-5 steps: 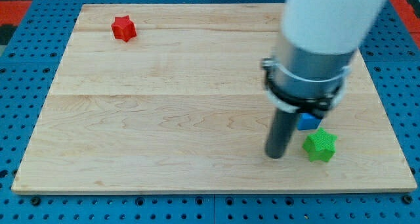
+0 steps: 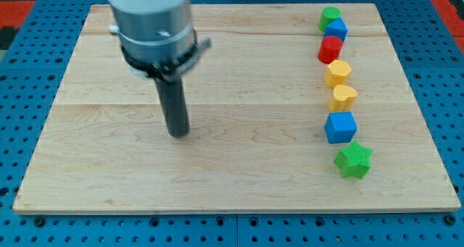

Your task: Slightly push the red star to the right side

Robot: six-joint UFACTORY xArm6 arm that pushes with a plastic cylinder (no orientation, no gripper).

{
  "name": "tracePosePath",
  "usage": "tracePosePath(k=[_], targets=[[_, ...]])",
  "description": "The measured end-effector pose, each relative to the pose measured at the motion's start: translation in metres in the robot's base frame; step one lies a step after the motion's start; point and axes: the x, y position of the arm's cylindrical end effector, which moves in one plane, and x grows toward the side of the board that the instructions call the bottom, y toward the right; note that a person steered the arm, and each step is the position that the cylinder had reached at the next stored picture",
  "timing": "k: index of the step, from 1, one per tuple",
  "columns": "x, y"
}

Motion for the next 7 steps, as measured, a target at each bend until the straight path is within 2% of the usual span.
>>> tracePosePath(k=[2, 3, 5, 6, 7], targets=[[-0.099, -0.111], [-0.146, -0.122], [-0.203, -0.091], [-0.21, -0.085], [-0.215, -0.051]])
